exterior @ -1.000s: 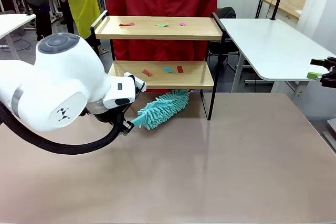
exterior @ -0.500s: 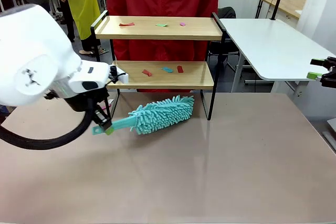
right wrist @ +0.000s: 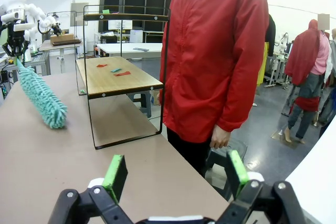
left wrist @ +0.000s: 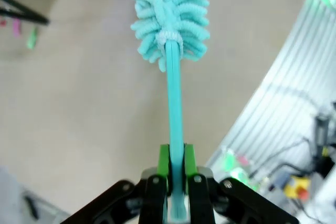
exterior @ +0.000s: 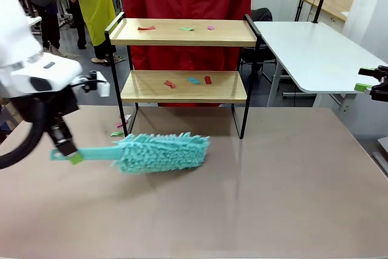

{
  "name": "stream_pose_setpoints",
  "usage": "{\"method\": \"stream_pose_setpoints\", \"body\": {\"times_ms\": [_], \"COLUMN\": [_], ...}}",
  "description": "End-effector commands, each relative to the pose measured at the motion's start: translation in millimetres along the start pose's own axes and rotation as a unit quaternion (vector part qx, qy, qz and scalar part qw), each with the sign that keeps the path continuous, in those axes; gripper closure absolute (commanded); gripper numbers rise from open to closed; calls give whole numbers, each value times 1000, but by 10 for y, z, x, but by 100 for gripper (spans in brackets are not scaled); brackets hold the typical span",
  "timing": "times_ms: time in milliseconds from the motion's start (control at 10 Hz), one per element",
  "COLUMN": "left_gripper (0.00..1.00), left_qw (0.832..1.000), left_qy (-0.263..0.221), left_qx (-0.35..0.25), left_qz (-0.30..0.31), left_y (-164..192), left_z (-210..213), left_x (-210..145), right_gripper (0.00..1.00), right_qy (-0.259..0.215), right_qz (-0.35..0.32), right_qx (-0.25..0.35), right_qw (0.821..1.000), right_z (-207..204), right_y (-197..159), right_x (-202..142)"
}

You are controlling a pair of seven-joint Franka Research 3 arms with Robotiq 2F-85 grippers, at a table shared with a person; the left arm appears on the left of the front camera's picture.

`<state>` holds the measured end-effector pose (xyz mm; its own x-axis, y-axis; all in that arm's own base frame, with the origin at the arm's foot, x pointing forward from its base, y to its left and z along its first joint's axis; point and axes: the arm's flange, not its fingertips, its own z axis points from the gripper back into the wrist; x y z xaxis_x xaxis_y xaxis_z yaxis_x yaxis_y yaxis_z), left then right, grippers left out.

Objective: Clean the shelf.
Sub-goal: Clean the specific section of the Shelf indicated by the human with the Duster.

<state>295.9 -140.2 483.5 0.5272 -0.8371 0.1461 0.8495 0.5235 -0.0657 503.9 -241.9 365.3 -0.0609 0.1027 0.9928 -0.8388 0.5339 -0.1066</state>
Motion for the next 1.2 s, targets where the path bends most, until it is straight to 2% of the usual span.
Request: {"method": "stream_pose_setpoints", "body": {"times_ms": [0,200,400,700,900,1000,1100], "left_gripper": [87,87,87,87,87,87,87], "left_qw": [999,995,989,965,950,945,935], "left_qy": [42,75,101,188,229,244,263], "left_qx": [17,52,90,157,183,189,219], "left_qz": [-13,-40,-62,-92,-112,-109,-95], "left_y": [79,45,-46,-280,-333,-330,-350], "left_z": [312,766,1200,1717,1870,1877,1776], "left_x": [-297,-517,-591,-476,-344,-287,-289], "right_gripper": [0,0,0,0,0,0,0], "right_qy": [9,9,9,9,9,9,9], "right_qz": [-6,-6,-6,-6,-6,-6,-6], "right_qx": [0,0,0,0,0,0,0], "right_qw": [1000,1000,1000,1000,1000,1000,1000], "right_z": [-23,-23,-23,-23,-23,-23,-23], "right_y": [-2,-2,-2,-2,-2,-2,-2], "right_x": [47,47,47,47,47,47,47]}}
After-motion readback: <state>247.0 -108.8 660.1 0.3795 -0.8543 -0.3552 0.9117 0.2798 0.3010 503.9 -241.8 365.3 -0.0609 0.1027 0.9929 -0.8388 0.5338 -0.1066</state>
